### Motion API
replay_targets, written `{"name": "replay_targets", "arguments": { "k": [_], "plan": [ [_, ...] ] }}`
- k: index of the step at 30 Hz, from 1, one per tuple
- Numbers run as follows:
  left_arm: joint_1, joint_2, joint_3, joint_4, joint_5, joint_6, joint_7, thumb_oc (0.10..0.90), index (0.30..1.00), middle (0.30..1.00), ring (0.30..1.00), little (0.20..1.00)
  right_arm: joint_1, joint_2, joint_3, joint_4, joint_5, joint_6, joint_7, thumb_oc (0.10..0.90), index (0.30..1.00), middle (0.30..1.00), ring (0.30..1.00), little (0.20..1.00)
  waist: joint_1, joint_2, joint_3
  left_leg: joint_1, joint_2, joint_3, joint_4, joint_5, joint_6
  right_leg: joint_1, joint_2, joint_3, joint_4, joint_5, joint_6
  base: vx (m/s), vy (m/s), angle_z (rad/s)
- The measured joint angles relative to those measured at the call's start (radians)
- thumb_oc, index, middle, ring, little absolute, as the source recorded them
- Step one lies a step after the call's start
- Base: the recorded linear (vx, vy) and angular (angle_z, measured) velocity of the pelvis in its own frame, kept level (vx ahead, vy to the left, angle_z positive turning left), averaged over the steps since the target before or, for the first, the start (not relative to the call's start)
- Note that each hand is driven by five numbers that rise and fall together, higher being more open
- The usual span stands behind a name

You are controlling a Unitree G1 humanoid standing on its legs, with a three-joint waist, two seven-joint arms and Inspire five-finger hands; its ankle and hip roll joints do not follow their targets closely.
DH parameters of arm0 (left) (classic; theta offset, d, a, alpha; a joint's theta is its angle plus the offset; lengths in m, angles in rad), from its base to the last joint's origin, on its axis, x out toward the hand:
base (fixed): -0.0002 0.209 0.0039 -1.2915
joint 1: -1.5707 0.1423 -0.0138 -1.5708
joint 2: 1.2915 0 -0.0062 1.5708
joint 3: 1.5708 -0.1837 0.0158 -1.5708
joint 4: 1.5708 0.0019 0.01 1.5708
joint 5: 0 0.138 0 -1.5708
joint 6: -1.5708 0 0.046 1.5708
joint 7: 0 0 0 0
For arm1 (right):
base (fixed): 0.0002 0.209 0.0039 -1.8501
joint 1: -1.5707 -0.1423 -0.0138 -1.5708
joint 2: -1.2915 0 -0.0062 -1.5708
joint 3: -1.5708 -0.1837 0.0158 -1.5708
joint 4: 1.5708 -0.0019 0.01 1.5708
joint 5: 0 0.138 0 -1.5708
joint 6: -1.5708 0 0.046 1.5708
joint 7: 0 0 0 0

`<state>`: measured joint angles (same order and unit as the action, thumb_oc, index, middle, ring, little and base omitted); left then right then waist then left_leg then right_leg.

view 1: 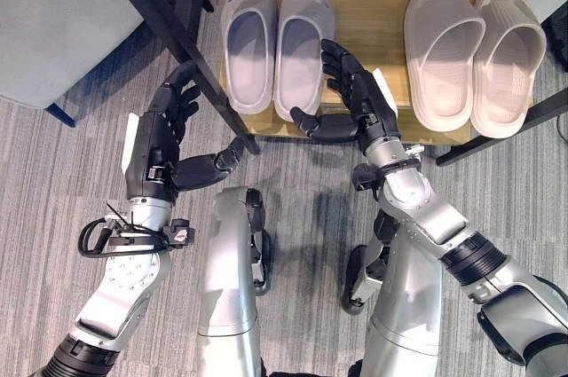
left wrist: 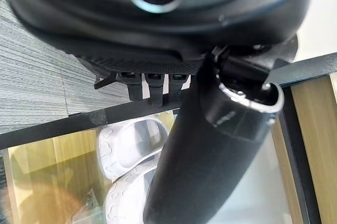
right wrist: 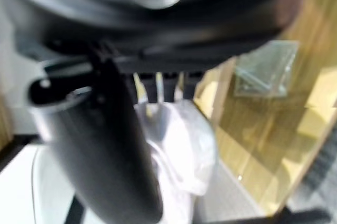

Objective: Arrange the slippers neatly on the shoe rack.

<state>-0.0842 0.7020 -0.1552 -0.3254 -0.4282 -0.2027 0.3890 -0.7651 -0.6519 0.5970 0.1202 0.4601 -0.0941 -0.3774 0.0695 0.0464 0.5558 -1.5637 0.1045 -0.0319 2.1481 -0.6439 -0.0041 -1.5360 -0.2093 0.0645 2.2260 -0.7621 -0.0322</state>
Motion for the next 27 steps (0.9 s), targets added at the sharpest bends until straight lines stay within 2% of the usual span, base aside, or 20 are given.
{"name": "replay_targets", "arguments": {
  "k": [2, 4, 8, 10, 11, 12, 13, 14, 17, 19, 20, 21, 23, 25, 27],
  "plan": [
    [0.000, -0.001, 0.001, 0.000, 0.000, 0.000, 0.000, 0.800, 0.900, 0.900, 0.900, 0.900, 0.003, -0.024, -0.015, -0.029, -0.033, 0.000, 0.000, 0.800, 0.900, 0.900, 0.900, 0.900, -0.001, 0.000, 0.000, -0.001, -0.001, 0.001, -0.002, 0.000, -0.001, 0.000, -0.003, 0.000, 0.000, -0.001, -0.001, 0.01, -0.010, 0.04],
    [0.003, -0.012, 0.003, -0.001, 0.000, 0.000, 0.000, 0.800, 0.900, 0.900, 0.900, 0.900, 0.014, -0.049, -0.077, -0.081, -0.087, 0.000, -0.006, 0.800, 0.900, 0.900, 0.900, 0.900, -0.003, -0.001, 0.000, 0.000, -0.001, 0.003, -0.004, 0.001, -0.003, 0.000, -0.004, 0.001, 0.000, -0.003, 0.001, 0.00, -0.004, 0.02],
    [0.011, -0.034, 0.003, 0.002, 0.007, 0.000, -0.009, 0.800, 0.900, 0.900, 0.900, 0.900, 0.042, -0.095, -0.143, -0.181, -0.122, -0.003, -0.021, 0.800, 0.900, 0.900, 0.900, 0.900, -0.011, -0.008, 0.001, 0.004, -0.002, 0.009, -0.028, 0.002, -0.001, -0.001, -0.006, 0.001, -0.018, -0.004, -0.001, -0.04, -0.037, 0.02],
    [-0.009, -0.066, 0.002, 0.023, 0.030, 0.001, -0.024, 0.800, 0.900, 0.900, 0.900, 0.900, 0.053, -0.117, -0.163, -0.239, -0.140, -0.004, -0.017, 0.800, 0.900, 0.900, 0.900, 0.900, -0.016, -0.040, 0.000, 0.011, 0.003, 0.035, -0.142, 0.037, -0.007, -0.018, -0.006, 0.002, -0.115, 0.028, -0.020, -0.18, -0.050, -0.01],
    [-0.017, -0.072, 0.001, 0.035, 0.037, 0.001, -0.029, 0.800, 0.900, 0.900, 0.900, 0.900, 0.054, -0.118, -0.165, -0.250, -0.145, -0.005, -0.017, 0.800, 0.900, 0.900, 0.900, 0.900, -0.019, -0.047, 0.000, 0.016, -0.002, 0.038, -0.192, 0.065, -0.014, -0.017, -0.005, -0.009, -0.162, 0.059, -0.006, -0.21, -0.044, -0.02],
    [-0.025, -0.078, 0.002, 0.044, 0.040, 0.000, -0.028, 0.800, 0.900, 0.900, 0.900, 0.900, 0.054, -0.119, -0.166, -0.254, -0.148, -0.005, -0.014, 0.800, 0.900, 0.900, 0.900, 0.900, -0.022, -0.060, 0.002, 0.030, 0.000, 0.045, -0.254, 0.095, -0.018, -0.010, -0.007, -0.019, -0.216, 0.084, -0.026, -0.16, -0.023, 0.01],
    [-0.041, -0.093, 0.002, 0.058, 0.043, 0.000, -0.030, 0.800, 0.900, 0.900, 0.900, 0.900, 0.059, -0.125, -0.178, -0.254, -0.154, -0.004, -0.009, 0.800, 0.900, 0.900, 0.900, 0.900, -0.019, -0.071, 0.002, 0.042, -0.004, 0.051, -0.313, 0.117, -0.022, -0.003, -0.008, -0.027, -0.270, 0.104, -0.031, -0.19, 0.000, 0.05],
    [-0.069, -0.125, 0.000, 0.083, 0.048, 0.000, -0.033, 0.800, 0.900, 0.900, 0.900, 0.900, 0.071, -0.134, -0.207, -0.254, -0.167, -0.005, 0.000, 0.800, 0.900, 0.900, 0.900, 0.900, -0.010, -0.076, 0.002, 0.062, -0.020, 0.050, -0.396, 0.149, -0.032, 0.015, -0.008, -0.044, -0.347, 0.134, -0.034, -0.12, 0.008, 0.06],
    [-0.105, -0.146, -0.009, 0.111, 0.067, 0.002, -0.044, 0.800, 0.900, 0.900, 0.900, 0.900, 0.121, -0.151, -0.287, -0.269, -0.189, -0.006, 0.011, 0.800, 0.900, 0.900, 0.900, 0.900, -0.002, -0.080, 0.002, 0.090, -0.033, 0.026, -0.500, 0.189, -0.044, 0.061, -0.012, -0.089, -0.447, 0.161, -0.046, -0.14, 0.024, 0.10],
    [-0.122, -0.158, -0.014, 0.133, 0.085, 0.002, -0.060, 0.800, 0.900, 0.900, 0.900, 0.900, 0.225, -0.173, -0.418, -0.307, -0.236, -0.026, 0.030, 0.800, 0.900, 0.900, 0.900, 0.900, -0.001, -0.084, 0.002, 0.098, -0.041, 0.012, -0.557, 0.209, -0.048, 0.087, -0.028, -0.122, -0.503, 0.170, -0.059, -0.09, 0.063, 0.19],
    [-0.124, -0.161, -0.015, 0.136, 0.093, 0.002, -0.066, 0.800, 0.900, 0.900, 0.900, 0.900, 0.264, -0.172, -0.452, -0.313, -0.249, -0.033, 0.030, 0.800, 0.900, 0.900, 0.900, 0.900, -0.006, -0.086, 0.001, 0.099, -0.048, 0.006, -0.581, 0.216, -0.044, 0.093, -0.030, -0.129, -0.525, 0.177, -0.054, -0.04, 0.039, 0.27],
    [-0.123, -0.164, -0.014, 0.133, 0.112, 0.002, -0.078, 0.800, 0.900, 0.900, 0.900, 0.900, 0.368, -0.172, -0.513, -0.318, -0.276, -0.042, 0.045, 0.800, 0.900, 0.900, 0.900, 0.900, -0.021, -0.093, -0.003, 0.103, -0.057, -0.005, -0.655, 0.251, -0.040, 0.110, -0.040, -0.154, -0.601, 0.206, -0.054, -0.06, 0.046, 0.21],
    [-0.109, -0.164, -0.024, 0.132, 0.115, 0.002, -0.096, 0.800, 0.900, 0.900, 0.900, 0.900, 0.496, -0.162, -0.544, -0.321, -0.297, -0.048, 0.072, 0.800, 0.900, 0.900, 0.900, 0.900, -0.034, -0.097, -0.006, 0.127, -0.066, -0.009, -0.736, 0.284, -0.038, 0.146, -0.049, -0.177, -0.685, 0.234, -0.052, -0.09, 0.043, 0.18],
    [-0.085, -0.165, -0.017, 0.111, 0.116, -0.007, -0.120, 0.800, 0.900, 0.900, 0.900, 0.900, 0.595, -0.147, -0.564, -0.317, -0.313, -0.052, 0.091, 0.800, 0.900, 0.900, 0.900, 0.900, -0.042, -0.101, -0.039, 0.129, -0.077, -0.018, -0.830, 0.322, -0.033, 0.159, -0.058, -0.206, -0.773, 0.263, -0.048, -0.08, 0.004, 0.22],
    [-0.043, -0.163, -0.006, 0.110, 0.115, -0.020, -0.131, 0.800, 0.900, 0.900, 0.900, 0.900, 0.679, -0.148, -0.558, -0.279, -0.366, -0.046, 0.137, 0.800, 0.900, 0.900, 0.900, 0.900, -0.040, -0.106, -0.084, 0.143, -0.089, -0.037, -0.922, 0.372, -0.045, 0.190, -0.059, -0.243, -0.870, 0.301, -0.040, -0.10, -0.042, 0.17]
  ]
}}
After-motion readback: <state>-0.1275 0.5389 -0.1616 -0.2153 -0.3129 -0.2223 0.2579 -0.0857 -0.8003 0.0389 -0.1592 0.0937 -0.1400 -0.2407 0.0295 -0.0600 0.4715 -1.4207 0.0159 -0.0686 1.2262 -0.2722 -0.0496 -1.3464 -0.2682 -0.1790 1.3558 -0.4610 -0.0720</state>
